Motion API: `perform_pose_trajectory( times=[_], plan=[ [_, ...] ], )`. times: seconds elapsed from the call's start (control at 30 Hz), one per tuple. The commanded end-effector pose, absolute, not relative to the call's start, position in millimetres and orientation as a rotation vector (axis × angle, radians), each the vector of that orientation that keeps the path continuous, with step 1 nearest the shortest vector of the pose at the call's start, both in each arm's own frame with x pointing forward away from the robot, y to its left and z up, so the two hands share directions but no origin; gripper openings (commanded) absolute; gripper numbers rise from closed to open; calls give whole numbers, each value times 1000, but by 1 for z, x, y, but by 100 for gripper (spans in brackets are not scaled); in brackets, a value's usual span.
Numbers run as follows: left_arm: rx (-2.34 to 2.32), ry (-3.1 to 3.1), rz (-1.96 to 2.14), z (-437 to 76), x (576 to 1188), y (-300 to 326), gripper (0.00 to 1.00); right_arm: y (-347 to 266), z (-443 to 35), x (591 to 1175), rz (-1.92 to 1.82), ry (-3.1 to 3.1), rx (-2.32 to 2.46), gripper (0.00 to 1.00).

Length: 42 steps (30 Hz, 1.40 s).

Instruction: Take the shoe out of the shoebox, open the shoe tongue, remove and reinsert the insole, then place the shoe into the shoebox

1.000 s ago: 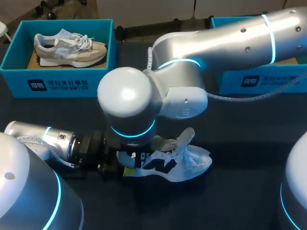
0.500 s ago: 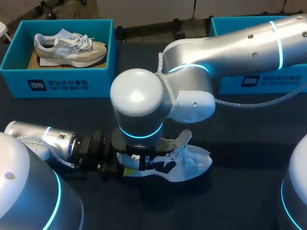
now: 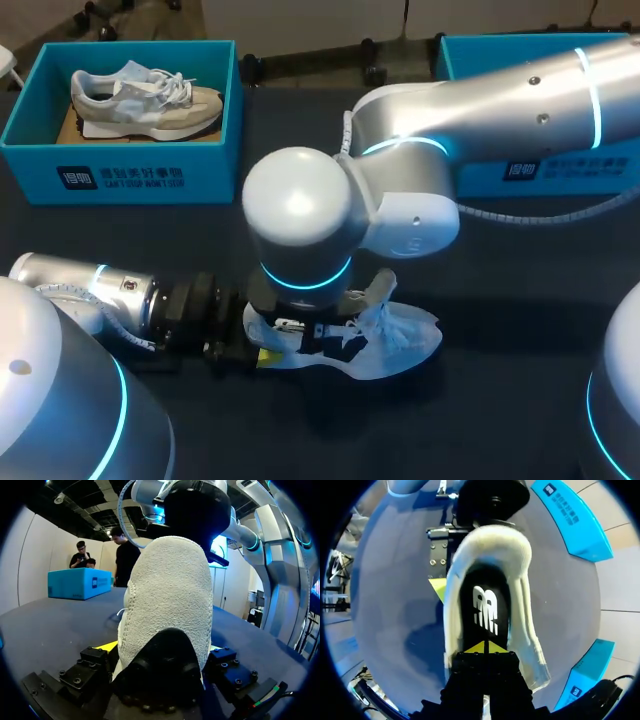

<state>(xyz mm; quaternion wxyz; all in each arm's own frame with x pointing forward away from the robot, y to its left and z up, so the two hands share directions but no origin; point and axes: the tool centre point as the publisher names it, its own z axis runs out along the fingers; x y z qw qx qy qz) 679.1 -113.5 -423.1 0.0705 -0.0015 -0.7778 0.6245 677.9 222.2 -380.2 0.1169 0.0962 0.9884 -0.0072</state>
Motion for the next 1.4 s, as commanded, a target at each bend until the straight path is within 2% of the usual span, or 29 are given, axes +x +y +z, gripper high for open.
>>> perform_pose_trajectory(
  times=[0.03, 0.07, 0.17, 0.2, 0.3, 0.4, 0.63, 1.07, 1.4],
  plan=[
    [0, -2342, 1880, -424, 679, -114, 0, 215, -382, 678, 4, 2883, 280, 0],
    [0, -2342, 1880, -424, 679, -114, 0, 215, -382, 679, 7, 2881, 281, 0],
    [0, -2342, 1880, -424, 679, -114, 0, 211, -383, 680, 7, 2874, 291, 16],
    [0, -2342, 1880, -424, 679, -114, 0, 209, -383, 681, 6, 2874, 296, 19],
    [0, -2342, 1880, -424, 679, -114, 0, 204, -385, 682, 2, 2875, 316, 22],
    [0, -2342, 1880, -424, 679, -114, 0, 200, -387, 685, -3, 2873, 327, 31],
    [0, -2342, 1880, -424, 679, -114, 0, 196, -395, 694, -9, 2881, 343, 42],
    [0, -2342, 1880, -424, 679, -114, 0, 195, -421, 698, -59, 2987, 345, 40],
    [0, -2342, 1880, -424, 679, -114, 0, 191, -434, 664, -23, 3123, 318, 33]
  ],
)
